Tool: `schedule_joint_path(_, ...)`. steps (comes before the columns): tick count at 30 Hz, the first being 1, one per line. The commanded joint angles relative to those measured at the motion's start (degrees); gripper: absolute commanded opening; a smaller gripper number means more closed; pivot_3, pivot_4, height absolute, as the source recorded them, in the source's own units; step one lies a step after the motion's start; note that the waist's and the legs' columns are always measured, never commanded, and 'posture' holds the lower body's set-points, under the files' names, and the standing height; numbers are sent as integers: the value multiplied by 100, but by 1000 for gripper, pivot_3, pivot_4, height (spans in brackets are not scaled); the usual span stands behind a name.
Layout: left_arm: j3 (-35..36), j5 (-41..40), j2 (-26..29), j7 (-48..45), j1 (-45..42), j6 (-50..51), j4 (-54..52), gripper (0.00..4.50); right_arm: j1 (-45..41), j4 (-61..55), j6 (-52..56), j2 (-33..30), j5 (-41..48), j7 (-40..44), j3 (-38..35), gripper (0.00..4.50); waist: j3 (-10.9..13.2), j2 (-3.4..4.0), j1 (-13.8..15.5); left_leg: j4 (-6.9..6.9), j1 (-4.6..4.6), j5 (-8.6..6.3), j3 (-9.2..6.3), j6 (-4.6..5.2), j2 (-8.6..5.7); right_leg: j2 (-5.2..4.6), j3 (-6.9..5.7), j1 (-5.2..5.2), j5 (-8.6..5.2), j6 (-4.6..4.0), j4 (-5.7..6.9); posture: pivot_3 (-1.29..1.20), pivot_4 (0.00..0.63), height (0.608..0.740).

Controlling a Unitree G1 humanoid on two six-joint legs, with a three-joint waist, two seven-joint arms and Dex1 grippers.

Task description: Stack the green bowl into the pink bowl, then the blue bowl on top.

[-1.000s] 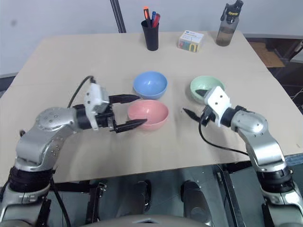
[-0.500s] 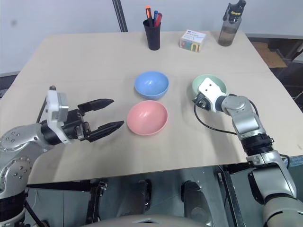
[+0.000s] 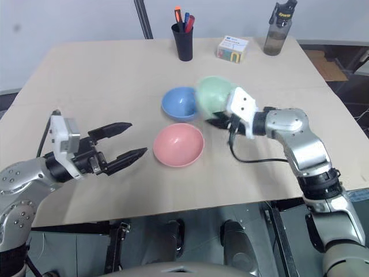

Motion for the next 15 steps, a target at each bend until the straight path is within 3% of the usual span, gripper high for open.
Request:
schedule_joint_path(1, 290, -55, 168, -196, 27, -167, 86, 4500, -142, -56, 110, 343, -218, -275, 481, 66, -2, -4, -3, 1, 4, 0, 1, 0, 1, 0, 0, 2, -1, 1, 0, 0, 150, 740)
schedule_joint_path(8, 605, -307, 388, -462, 156, -80, 166, 4500, -331, 828, -247, 846, -751, -288, 1120, 66, -2, -4, 8, 7, -11, 0, 5, -2, 0, -4, 0, -7, 11, -19, -5, 0, 150, 740)
schedule_joint_path(9, 632, -358, 384, -458, 175, -64, 133, 4500, -343, 904, -303, 863, -835, -252, 1200, 759, -2, -4, 5, 4, -12, 0, 5, -2, 0, -4, 0, -10, 11, -19, -5, 0, 150, 740)
schedule_joint_path(10, 662, -388, 384, -449, 201, -52, 103, 4500, -348, 931, -332, 857, -872, -187, 1248, 966, -2, -4, 5, -2, -13, 0, 5, -2, 0, -4, 0, -15, 11, -19, -5, 0, 150, 740)
schedule_joint_path(14, 937, -648, 360, -574, 493, -43, -73, 4500, -336, 617, -116, 724, -655, 4, 1033, 2873, -1, -3, 5, -17, -17, 0, 5, -2, 0, -3, 0, -24, 11, -19, -5, 0, 150, 740)
schedule_joint_path(15, 1025, -745, 346, -612, 577, -37, -115, 4500, -363, 475, -11, 661, -504, 45, 859, 3164, -1, -4, 4, -17, -17, 0, 6, -2, 0, -3, 0, -25, 10, -19, -5, 0, 150, 740)
